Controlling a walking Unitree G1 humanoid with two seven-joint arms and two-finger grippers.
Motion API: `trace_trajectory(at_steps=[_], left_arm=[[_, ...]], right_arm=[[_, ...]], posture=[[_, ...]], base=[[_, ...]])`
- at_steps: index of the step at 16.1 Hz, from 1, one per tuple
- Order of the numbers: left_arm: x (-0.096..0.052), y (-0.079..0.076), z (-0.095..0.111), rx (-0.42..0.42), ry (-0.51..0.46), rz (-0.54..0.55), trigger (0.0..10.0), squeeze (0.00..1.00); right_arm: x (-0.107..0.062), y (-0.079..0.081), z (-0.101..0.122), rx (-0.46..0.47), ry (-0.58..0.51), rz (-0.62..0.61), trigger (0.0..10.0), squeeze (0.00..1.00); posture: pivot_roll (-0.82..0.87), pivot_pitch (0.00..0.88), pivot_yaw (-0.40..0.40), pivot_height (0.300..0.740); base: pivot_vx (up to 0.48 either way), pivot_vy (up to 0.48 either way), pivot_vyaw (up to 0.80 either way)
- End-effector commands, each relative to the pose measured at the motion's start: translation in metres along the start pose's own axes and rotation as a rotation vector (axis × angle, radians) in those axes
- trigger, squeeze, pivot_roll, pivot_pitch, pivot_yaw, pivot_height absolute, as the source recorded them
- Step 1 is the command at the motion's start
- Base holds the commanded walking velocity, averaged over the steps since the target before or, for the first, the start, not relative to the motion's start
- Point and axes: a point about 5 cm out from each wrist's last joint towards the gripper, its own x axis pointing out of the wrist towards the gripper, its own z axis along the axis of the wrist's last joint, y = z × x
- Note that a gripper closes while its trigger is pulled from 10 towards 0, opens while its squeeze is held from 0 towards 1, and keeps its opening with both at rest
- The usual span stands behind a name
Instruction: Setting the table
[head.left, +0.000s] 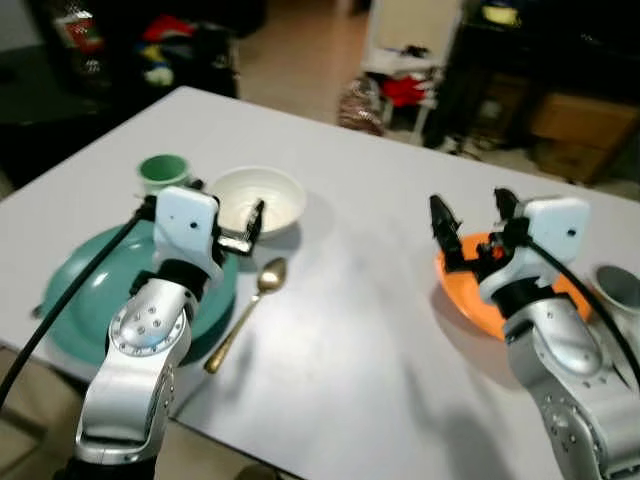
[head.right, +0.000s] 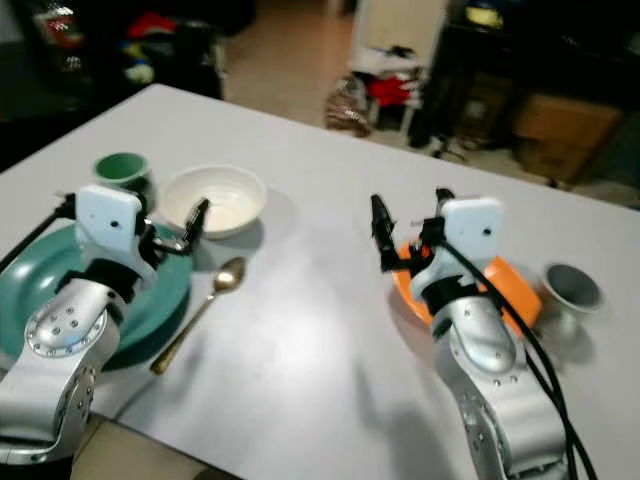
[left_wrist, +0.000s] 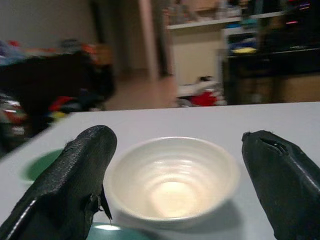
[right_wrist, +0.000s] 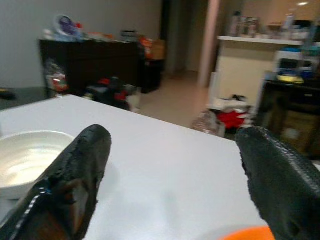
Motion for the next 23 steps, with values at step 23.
trace_trajectory(at_steps=[23], left_arm=[[-0.002,-0.007,-0.008,-0.072,0.067,-0.071,10.0,0.0]], right_arm=[[-0.001,-0.003,-0.017,0.092,0.017,-0.074,10.0,1.0]], posture=[[0.0,0.0,-0.05,0.74]], base=[[0.0,0.0,0.8]])
